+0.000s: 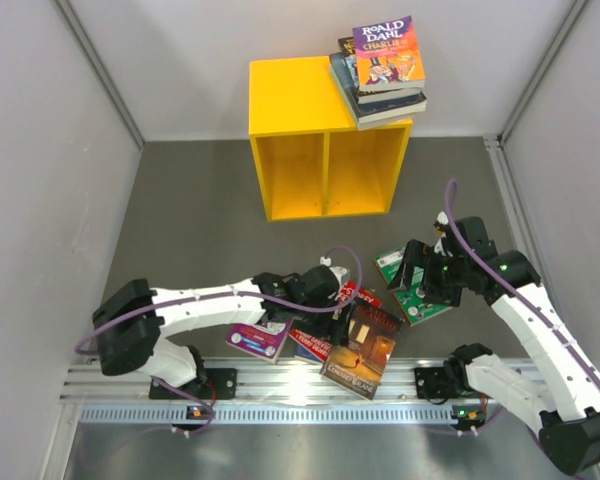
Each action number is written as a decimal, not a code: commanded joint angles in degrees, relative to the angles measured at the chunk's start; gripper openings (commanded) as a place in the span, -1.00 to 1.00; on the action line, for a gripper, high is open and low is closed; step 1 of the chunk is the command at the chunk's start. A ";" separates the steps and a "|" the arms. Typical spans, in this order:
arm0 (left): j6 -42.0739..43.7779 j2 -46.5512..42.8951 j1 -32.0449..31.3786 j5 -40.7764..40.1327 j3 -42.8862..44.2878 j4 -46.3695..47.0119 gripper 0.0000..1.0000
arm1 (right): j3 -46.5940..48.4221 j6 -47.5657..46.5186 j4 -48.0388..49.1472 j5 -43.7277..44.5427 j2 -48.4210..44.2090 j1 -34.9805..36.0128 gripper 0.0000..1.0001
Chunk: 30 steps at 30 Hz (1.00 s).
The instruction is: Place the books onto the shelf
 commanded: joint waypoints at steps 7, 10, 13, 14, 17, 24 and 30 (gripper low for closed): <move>-2.94 10.05 -2.20 -10.79 6.05 5.37 0.59 | 3.50 -3.86 -2.71 0.05 -0.19 -0.39 1.00; -2.41 13.04 -3.96 -10.44 8.86 5.38 0.49 | 3.50 -4.57 -3.23 0.48 -0.01 -0.48 0.99; -2.50 15.68 -5.63 -10.96 10.36 5.38 0.33 | 2.62 -5.27 -3.23 1.19 -0.27 -0.56 1.00; -2.50 16.39 -6.15 -11.31 10.72 5.03 0.28 | 2.36 -5.36 -3.23 1.19 -0.45 -0.65 0.99; -3.02 19.99 -8.44 -15.09 13.26 0.29 -0.31 | 1.48 -5.54 -3.15 1.10 -0.80 -0.74 0.99; -5.31 23.87 -11.17 -19.58 14.85 -5.18 -1.00 | 0.34 -5.80 -2.44 1.10 -0.80 -1.00 0.99; -5.05 16.85 -11.08 -19.23 15.11 -5.17 -1.00 | 2.52 -4.75 -1.92 1.01 -1.15 -1.09 1.00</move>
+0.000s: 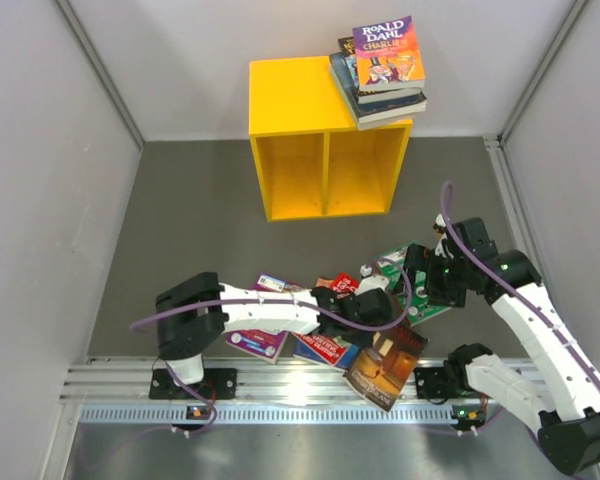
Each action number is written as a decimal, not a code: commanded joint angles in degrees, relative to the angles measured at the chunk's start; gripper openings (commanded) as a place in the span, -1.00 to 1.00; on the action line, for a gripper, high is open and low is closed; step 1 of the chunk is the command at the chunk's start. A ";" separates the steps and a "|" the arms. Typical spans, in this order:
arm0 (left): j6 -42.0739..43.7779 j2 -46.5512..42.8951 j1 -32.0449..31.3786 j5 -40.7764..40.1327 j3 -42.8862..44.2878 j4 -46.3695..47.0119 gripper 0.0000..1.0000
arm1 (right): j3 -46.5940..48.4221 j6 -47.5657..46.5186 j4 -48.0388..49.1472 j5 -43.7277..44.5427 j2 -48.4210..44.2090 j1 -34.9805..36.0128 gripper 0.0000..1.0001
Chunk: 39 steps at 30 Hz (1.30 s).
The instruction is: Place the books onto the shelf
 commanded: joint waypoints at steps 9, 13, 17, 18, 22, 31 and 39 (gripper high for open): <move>3.68 -22.42 1.55 -7.53 9.84 -15.15 -1.00 | 11.14 2.72 2.86 0.71 -2.56 -0.52 1.00; 7.98 -28.50 7.35 -6.23 16.24 -19.98 -1.00 | 10.53 4.12 4.35 0.53 -2.73 -0.52 0.99; 16.93 -31.15 14.03 -1.48 26.71 -23.67 -1.00 | 8.34 4.83 5.23 0.01 -3.08 -0.52 0.99; 18.26 -31.06 14.91 -0.78 31.52 -24.20 -1.00 | 7.98 4.92 5.41 -0.17 -3.09 -0.61 0.99; 23.19 -28.70 18.17 -0.59 43.85 -26.40 -1.00 | 7.45 4.92 5.76 -0.61 -2.91 -0.52 1.00; 29.35 -19.91 36.35 6.60 61.09 -20.62 -1.00 | 8.42 3.07 5.06 -1.66 -1.77 -0.52 0.99; 14.16 -10.95 60.87 32.95 61.80 -3.13 -1.00 | 8.07 1.84 2.78 -1.23 -3.17 -0.61 1.00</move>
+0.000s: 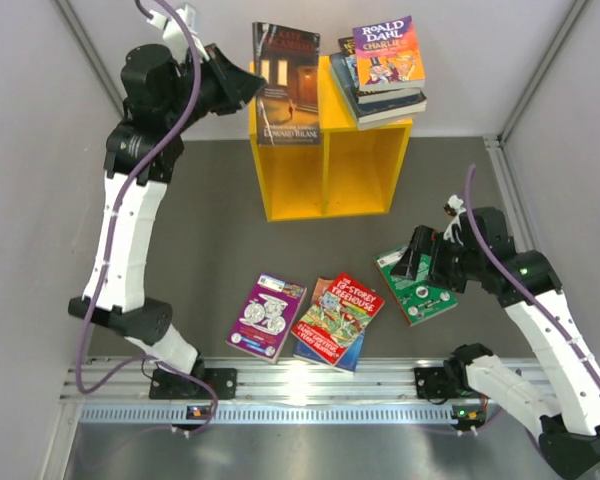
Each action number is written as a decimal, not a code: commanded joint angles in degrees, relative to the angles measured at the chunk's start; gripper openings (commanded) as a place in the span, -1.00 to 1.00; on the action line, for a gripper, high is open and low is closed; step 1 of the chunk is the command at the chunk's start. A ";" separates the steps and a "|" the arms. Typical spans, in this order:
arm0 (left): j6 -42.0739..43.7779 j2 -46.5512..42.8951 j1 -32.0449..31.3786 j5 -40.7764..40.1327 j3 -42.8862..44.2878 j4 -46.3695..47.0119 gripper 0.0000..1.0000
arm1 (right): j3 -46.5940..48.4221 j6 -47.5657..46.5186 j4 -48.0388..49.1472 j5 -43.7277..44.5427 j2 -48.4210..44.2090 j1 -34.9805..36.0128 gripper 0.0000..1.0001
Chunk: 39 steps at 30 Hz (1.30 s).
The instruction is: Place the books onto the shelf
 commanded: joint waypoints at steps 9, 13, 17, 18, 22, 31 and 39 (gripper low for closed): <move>-16.24 14.52 13.68 23.06 6.17 19.61 -1.00 | 2.17 -2.66 -1.65 2.54 -2.04 -0.68 0.99; -14.50 17.96 13.94 23.69 6.45 15.40 -1.00 | 2.26 -2.93 -1.30 3.17 -1.25 -0.76 0.99; -12.73 20.41 14.99 21.23 6.18 10.73 -1.00 | 2.17 -2.67 -0.42 3.17 -0.81 -0.94 1.00; -12.81 20.94 15.35 21.49 6.09 10.29 -1.00 | 2.00 -2.58 0.01 3.17 -0.72 -1.03 0.99; -10.89 22.18 16.40 19.38 6.18 7.92 -1.00 | 1.12 -2.23 0.72 3.17 -0.46 -1.12 0.99; -8.95 25.33 18.16 18.32 8.37 8.18 -0.07 | 0.42 -1.70 2.13 2.99 0.68 -1.56 1.00; -8.77 26.22 18.07 19.56 9.26 8.00 0.23 | -0.37 -0.83 3.18 2.99 1.21 -1.56 1.00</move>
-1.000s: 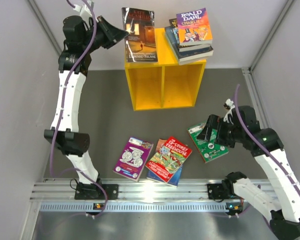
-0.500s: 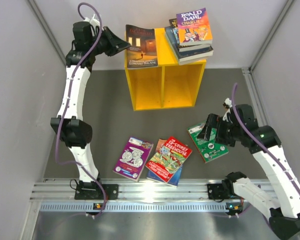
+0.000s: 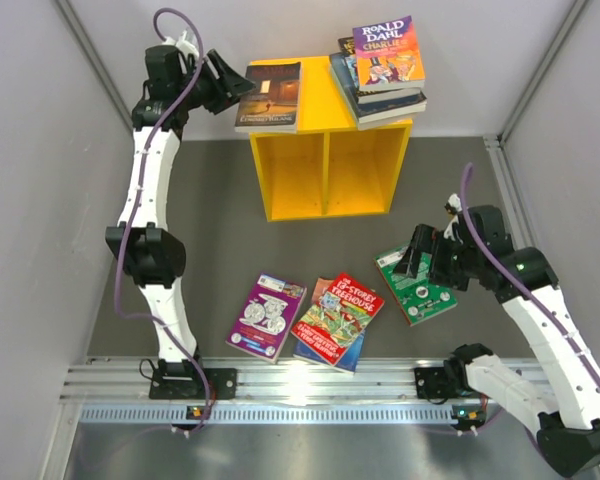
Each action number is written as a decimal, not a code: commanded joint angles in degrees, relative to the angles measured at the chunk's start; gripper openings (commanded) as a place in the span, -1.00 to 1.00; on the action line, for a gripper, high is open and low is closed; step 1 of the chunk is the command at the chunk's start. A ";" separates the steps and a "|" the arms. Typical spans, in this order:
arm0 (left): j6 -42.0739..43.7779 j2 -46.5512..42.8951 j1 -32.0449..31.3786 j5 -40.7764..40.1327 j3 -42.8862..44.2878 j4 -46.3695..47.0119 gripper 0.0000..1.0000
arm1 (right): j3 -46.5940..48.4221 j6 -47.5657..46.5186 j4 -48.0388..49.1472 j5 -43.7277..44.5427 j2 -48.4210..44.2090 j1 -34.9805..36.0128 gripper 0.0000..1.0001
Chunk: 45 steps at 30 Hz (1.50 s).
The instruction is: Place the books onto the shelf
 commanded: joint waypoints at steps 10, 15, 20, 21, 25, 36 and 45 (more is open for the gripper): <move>3.78 -4.12 -0.84 -6.60 1.96 -2.23 0.26 | -1.72 1.91 4.39 -0.23 -0.78 -0.70 1.00; 8.09 -16.48 -0.23 -22.51 -5.32 -1.99 0.33 | -1.72 1.04 3.60 0.74 -2.18 -0.70 1.00; 8.97 -27.32 0.74 -31.05 -14.56 1.27 0.46 | -1.89 -0.02 2.89 -0.22 -2.63 -0.70 1.00; 9.32 -29.86 0.83 -31.93 -15.00 0.49 0.47 | -3.11 -0.19 3.33 -1.27 -2.63 -0.79 1.00; 9.24 -35.41 0.92 -32.64 -18.77 -2.33 0.50 | -11.45 -0.46 6.05 -9.79 -0.26 -0.70 1.00; 4.05 -56.15 0.92 -29.74 -46.09 -5.41 0.48 | -31.68 5.94 27.57 -15.17 5.46 -0.62 1.00; 4.66 -66.00 0.83 -30.53 -50.16 -16.29 0.47 | -37.40 12.37 46.64 -16.14 11.78 -0.09 0.99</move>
